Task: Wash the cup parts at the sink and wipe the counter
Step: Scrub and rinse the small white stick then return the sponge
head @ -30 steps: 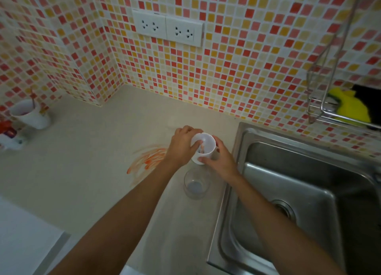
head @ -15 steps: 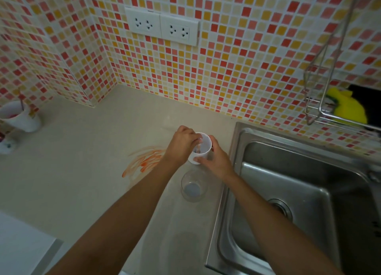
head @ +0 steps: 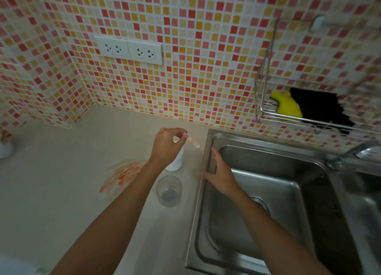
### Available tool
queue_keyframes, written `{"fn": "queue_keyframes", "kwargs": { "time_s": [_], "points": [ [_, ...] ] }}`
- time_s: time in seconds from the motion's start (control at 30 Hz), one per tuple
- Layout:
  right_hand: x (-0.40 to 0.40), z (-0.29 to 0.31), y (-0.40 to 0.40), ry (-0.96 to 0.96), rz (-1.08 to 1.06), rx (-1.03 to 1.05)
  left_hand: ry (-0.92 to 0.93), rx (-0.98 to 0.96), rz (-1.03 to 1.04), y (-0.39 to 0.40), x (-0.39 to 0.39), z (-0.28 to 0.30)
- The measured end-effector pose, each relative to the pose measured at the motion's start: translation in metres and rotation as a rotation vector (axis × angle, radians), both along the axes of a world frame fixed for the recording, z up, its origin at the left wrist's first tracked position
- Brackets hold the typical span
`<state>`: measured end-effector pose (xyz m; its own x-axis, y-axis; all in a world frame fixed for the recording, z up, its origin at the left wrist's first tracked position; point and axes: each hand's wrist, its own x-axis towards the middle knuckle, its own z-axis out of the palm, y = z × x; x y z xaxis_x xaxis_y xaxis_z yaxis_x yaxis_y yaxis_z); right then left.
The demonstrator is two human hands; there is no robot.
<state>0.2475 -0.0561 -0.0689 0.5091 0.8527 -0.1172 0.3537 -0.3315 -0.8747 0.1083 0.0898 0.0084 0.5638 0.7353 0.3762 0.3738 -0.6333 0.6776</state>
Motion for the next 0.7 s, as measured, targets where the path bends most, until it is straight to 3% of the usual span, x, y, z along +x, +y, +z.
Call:
{"fn": "queue_keyframes", "kwargs": {
  "time_s": [0.33,0.57,0.7],
  "points": [
    [0.076,0.054,-0.105,-0.226,-0.236,0.094,0.022,-0.208,-0.130,-0.099,0.077,0.010],
    [0.096,0.126,-0.150,-0.449,-0.394,0.419,-0.017,-0.207,-0.181,-0.139,0.111,0.028],
    [0.110,0.183,-0.134,-0.595,-0.338,0.594,-0.024,-0.192,-0.182,-0.147,0.117,0.030]
  ]
}}
